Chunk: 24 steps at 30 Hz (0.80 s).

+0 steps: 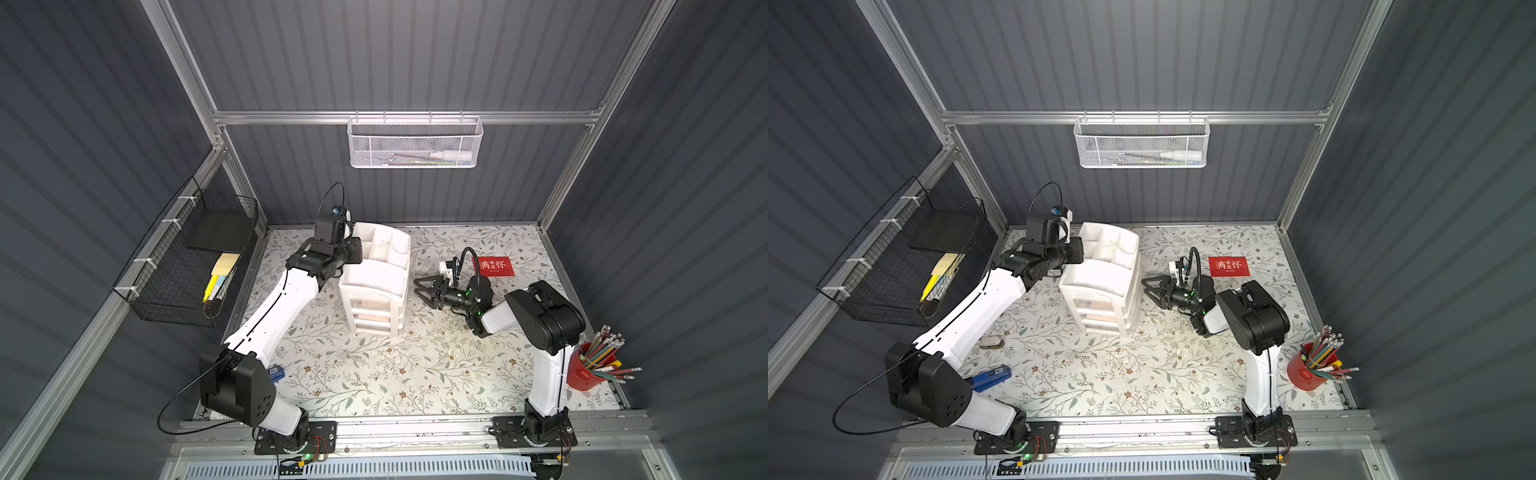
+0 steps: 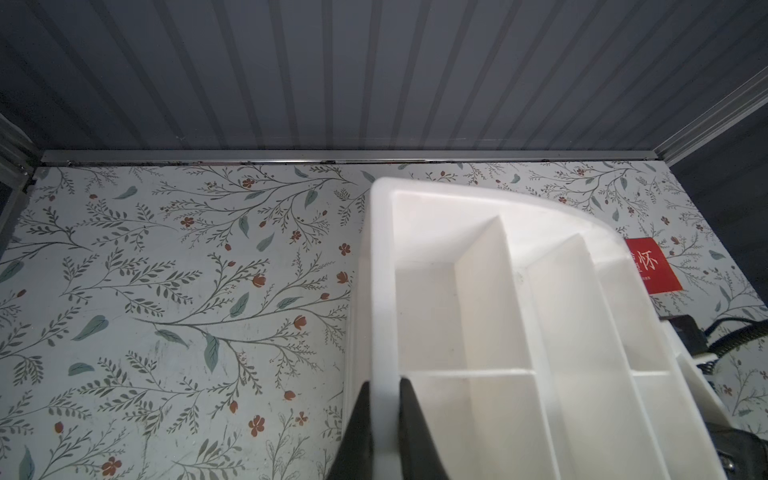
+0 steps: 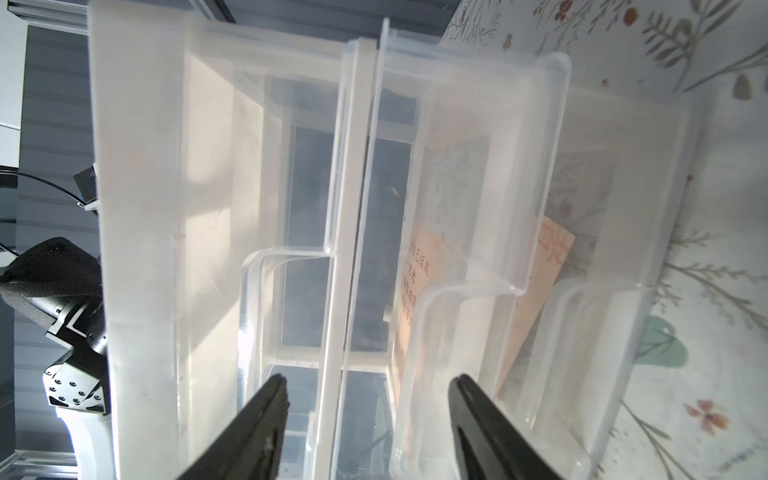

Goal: Take the postcards out of the drawer
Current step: Open the drawer in the storage box.

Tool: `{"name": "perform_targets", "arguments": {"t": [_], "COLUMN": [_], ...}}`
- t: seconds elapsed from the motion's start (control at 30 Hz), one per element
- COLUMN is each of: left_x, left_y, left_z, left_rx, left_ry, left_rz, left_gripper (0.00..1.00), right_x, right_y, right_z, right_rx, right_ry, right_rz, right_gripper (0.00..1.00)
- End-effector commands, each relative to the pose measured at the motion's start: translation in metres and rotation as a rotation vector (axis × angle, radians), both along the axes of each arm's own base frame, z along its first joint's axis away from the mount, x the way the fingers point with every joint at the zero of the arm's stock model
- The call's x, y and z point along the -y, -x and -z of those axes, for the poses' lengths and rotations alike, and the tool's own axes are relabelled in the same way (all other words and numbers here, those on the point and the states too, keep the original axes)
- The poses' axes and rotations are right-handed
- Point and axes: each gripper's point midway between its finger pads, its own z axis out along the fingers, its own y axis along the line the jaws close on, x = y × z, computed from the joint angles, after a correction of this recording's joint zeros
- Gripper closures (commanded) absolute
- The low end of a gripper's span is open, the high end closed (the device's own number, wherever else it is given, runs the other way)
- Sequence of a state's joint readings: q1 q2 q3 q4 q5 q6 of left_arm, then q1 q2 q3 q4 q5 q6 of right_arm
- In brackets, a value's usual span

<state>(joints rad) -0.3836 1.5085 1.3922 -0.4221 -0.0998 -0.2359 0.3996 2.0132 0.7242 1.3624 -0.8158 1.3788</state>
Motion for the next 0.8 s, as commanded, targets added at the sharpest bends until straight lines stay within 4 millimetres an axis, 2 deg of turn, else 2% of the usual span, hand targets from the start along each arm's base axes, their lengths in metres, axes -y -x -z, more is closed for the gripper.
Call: {"name": "perform_targets", "arguments": {"t": [0.0,0.47,0.77], "left_x": [-0.0152,-0.0149,-0.0148], "left_y": [0.0252,0.0256,0.0253], "left_z": [0.0776,0.0766,0.0778], "left_rx": [-0.235,-0.232,-0.235], "left_ry": [-0.172,-0.172,-0.174], "left_rz": [0.022,0.027,0.028], "left_gripper": [1.00,1.00,1.00], "right_x": [-0.0054,-0.0116,-0.0122], "right_y": [-0.0027,-0.0039,-0.0056], "right_z": [-0.0052,-0.0010,0.0001], "right_rx": [0.038,0.025,0.020], "right_ry": [-0.004,-0.004,-0.012], "right_rz": [-0.011,-0.023,-0.023], "right_gripper": [0.35,0.38,0.48]}}
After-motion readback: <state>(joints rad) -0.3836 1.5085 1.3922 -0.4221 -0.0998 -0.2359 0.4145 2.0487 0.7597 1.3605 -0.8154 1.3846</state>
